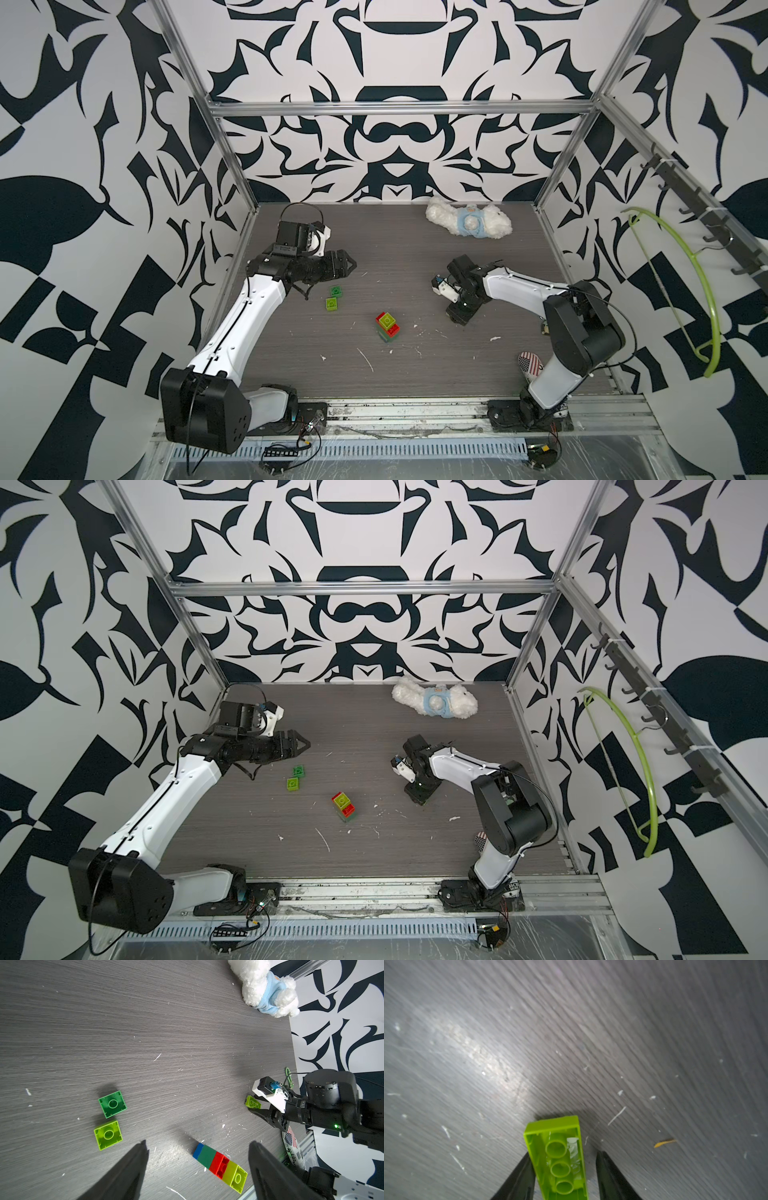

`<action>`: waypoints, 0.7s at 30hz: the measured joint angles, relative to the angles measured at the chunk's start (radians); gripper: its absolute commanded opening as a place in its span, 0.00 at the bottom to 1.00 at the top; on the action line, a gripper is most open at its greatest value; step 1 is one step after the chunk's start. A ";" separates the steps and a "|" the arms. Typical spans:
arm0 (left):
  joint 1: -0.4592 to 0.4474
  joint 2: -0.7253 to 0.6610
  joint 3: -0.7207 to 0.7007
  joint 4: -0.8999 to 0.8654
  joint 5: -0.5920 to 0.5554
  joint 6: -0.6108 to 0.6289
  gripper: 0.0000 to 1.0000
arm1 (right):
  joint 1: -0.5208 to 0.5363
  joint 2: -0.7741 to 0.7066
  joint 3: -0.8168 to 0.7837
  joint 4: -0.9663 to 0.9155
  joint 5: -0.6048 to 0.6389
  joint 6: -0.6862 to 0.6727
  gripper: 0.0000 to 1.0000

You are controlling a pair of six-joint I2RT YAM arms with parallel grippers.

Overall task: Assemble a carrot with lego
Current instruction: Pick up the lego brick from the center of the board.

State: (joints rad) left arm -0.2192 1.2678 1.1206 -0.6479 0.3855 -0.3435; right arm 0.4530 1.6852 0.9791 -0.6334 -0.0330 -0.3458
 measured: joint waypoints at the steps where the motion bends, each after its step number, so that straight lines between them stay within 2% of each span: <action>1: 0.000 0.000 0.000 0.000 0.000 0.000 0.84 | 0.000 0.000 0.000 -0.001 -0.001 0.000 0.46; 11: -0.003 0.000 -0.030 0.010 0.000 -0.024 0.83 | 0.000 -0.017 0.002 -0.011 -0.001 0.005 0.31; 17: -0.050 -0.001 -0.172 0.084 0.002 -0.111 0.80 | 0.000 -0.045 0.004 -0.031 -0.022 0.030 0.24; 21: -0.106 0.037 -0.277 0.146 0.006 -0.185 0.75 | 0.000 -0.150 0.013 -0.047 -0.078 0.075 0.23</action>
State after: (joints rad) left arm -0.3256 1.3045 0.8436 -0.5014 0.3920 -0.5282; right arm 0.4530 1.5356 0.9920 -0.6800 -0.1112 -0.2707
